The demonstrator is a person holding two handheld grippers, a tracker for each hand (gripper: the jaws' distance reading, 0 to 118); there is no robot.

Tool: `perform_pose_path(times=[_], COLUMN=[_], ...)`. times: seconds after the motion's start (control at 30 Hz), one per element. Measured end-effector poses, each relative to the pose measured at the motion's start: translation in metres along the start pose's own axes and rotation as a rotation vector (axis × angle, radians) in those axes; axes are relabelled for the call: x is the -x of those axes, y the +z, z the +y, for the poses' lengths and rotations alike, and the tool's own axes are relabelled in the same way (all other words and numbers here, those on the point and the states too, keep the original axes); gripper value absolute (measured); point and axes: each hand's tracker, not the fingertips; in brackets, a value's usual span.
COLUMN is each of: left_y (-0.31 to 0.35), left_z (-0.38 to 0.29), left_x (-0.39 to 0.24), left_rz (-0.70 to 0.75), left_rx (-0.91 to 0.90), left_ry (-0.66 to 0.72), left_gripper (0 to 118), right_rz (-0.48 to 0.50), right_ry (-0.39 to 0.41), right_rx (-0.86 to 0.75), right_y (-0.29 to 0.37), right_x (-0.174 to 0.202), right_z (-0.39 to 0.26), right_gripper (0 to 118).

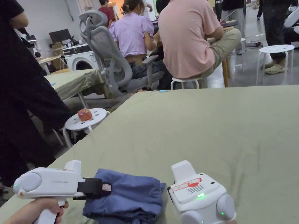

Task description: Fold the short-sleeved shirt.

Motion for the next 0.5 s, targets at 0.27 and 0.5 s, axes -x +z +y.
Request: perform_pose_path(times=[0.27,0.5], left_y=[0.028,0.061], left_z=[-0.012,-0.006], left_x=[0.009,-0.083], left_rz=[0.056,0.239], left_rx=[-0.253,-0.486], left_ry=[0.033,-0.023], left_gripper=[114,18], right_rz=[0.112,0.063], right_ry=[0.035,-0.036], right_rx=[0.007,-0.035], right_y=[0.006,0.061], right_x=[-0.013,-0.053], right_z=[-0.006,-0.004], right_gripper=[1,1])
